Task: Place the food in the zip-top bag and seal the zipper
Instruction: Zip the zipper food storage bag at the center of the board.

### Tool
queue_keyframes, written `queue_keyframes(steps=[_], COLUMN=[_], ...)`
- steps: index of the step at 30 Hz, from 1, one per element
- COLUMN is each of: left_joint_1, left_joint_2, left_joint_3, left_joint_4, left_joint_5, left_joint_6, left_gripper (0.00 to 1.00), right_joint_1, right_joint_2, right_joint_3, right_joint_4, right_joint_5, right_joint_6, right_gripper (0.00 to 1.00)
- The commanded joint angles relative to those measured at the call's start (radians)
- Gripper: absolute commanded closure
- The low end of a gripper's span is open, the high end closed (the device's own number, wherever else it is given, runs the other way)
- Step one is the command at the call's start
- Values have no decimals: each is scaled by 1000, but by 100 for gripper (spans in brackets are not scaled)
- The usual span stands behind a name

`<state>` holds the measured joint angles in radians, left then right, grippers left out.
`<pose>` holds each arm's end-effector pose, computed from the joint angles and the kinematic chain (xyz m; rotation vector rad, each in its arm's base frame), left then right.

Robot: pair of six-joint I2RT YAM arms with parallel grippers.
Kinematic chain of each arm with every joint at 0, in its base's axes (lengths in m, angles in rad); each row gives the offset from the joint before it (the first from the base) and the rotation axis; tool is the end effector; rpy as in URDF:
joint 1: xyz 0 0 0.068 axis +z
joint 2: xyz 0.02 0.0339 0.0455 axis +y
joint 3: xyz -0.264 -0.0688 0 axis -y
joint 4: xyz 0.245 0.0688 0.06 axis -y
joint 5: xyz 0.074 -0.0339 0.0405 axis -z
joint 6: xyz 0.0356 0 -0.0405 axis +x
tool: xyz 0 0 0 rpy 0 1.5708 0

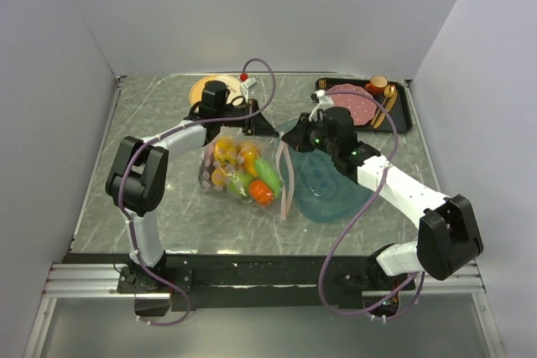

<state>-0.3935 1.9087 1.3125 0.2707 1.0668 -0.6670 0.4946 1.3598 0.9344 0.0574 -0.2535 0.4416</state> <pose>0.3855 -0.1938 0.2455 0.5475 2.0237 -1.6841 0.2720 0.1568 0.2862 -0.2300 2.0135 0.8546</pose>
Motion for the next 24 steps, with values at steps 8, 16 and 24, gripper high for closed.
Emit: queue_keyframes(steps=[8,16,24], left_joint_1=[16,33,58], left_joint_2=[-66,-91,-111], left_joint_3=[53,34,22], left_joint_4=[19,25,39], left_joint_5=[-103,-160,-196], left_joint_6=[6,4,-16], left_gripper=[99,99,99], right_joint_1=[38,61,67], right_joint_2=[-5,-17,-51], right_joint_3=[-43,-51,-92], right_joint_4=[-51,-82,-82], right_joint_5=[-70,-55,-18], right_joint_6=[-29,-30,-21], right_gripper=[100,100,100])
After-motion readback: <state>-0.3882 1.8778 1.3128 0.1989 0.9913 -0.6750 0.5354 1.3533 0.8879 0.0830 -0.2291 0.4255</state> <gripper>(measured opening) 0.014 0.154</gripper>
